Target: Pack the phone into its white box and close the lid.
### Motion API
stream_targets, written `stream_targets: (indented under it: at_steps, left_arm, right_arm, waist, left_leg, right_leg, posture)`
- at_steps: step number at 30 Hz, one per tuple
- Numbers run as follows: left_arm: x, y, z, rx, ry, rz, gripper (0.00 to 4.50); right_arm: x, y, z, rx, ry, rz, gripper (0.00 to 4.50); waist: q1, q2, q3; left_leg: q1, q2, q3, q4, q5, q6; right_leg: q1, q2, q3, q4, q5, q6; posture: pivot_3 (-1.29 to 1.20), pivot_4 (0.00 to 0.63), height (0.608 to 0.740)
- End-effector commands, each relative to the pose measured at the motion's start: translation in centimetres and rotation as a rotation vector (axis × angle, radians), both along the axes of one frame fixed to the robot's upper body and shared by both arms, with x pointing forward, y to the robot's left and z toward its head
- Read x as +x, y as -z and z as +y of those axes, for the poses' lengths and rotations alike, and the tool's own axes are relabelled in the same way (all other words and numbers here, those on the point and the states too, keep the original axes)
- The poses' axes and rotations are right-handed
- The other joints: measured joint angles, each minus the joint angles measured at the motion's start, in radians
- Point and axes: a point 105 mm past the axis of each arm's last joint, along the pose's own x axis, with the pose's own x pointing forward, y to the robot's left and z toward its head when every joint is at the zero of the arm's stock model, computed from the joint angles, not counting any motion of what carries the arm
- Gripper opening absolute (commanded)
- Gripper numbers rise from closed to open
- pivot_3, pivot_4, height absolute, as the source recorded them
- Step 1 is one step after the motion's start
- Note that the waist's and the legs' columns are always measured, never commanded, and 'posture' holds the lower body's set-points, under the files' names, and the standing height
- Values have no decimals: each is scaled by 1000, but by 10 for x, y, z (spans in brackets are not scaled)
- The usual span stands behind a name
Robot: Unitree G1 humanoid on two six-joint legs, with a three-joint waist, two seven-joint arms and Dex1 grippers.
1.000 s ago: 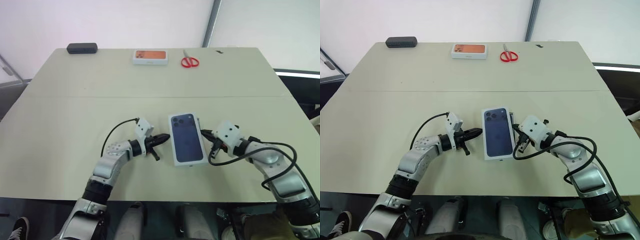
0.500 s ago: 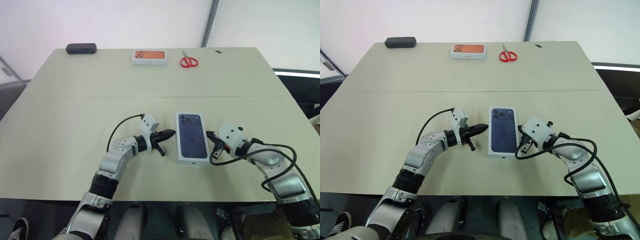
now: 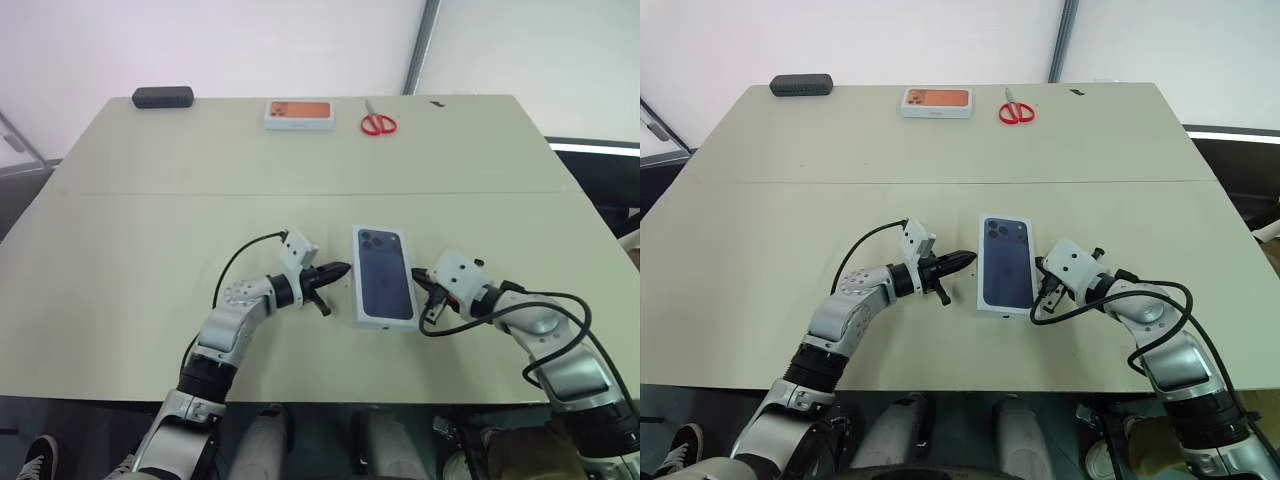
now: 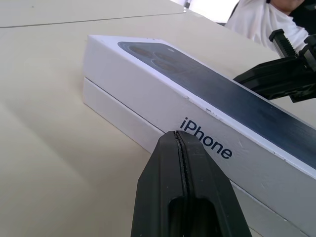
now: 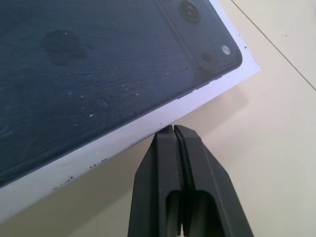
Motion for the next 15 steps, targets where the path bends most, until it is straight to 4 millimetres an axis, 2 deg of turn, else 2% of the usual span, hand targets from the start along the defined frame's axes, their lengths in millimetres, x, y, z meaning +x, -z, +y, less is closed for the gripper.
stream_targets:
  at_steps: [1,15]
  left_arm:
    - [-3,-13,-7,-34,23,-36,0]
    - [-1,-7,0,0,-3,-29,0]
  right_arm:
    - [-2,-17,15,16,-71,-63,53]
    - [-3,-15,16,-7,-88,-59,53]
  waist:
    - [0,0,0]
    - [-1,0,0]
  left_leg:
    - [0,0,0,0,0,0]
    - [0,0,0,0,0,0]
  right_leg:
    - [0,0,0,0,0,0]
    - [0,0,0,0,0,0]
  posture:
    - [0,150,740]
    - [0,150,740]
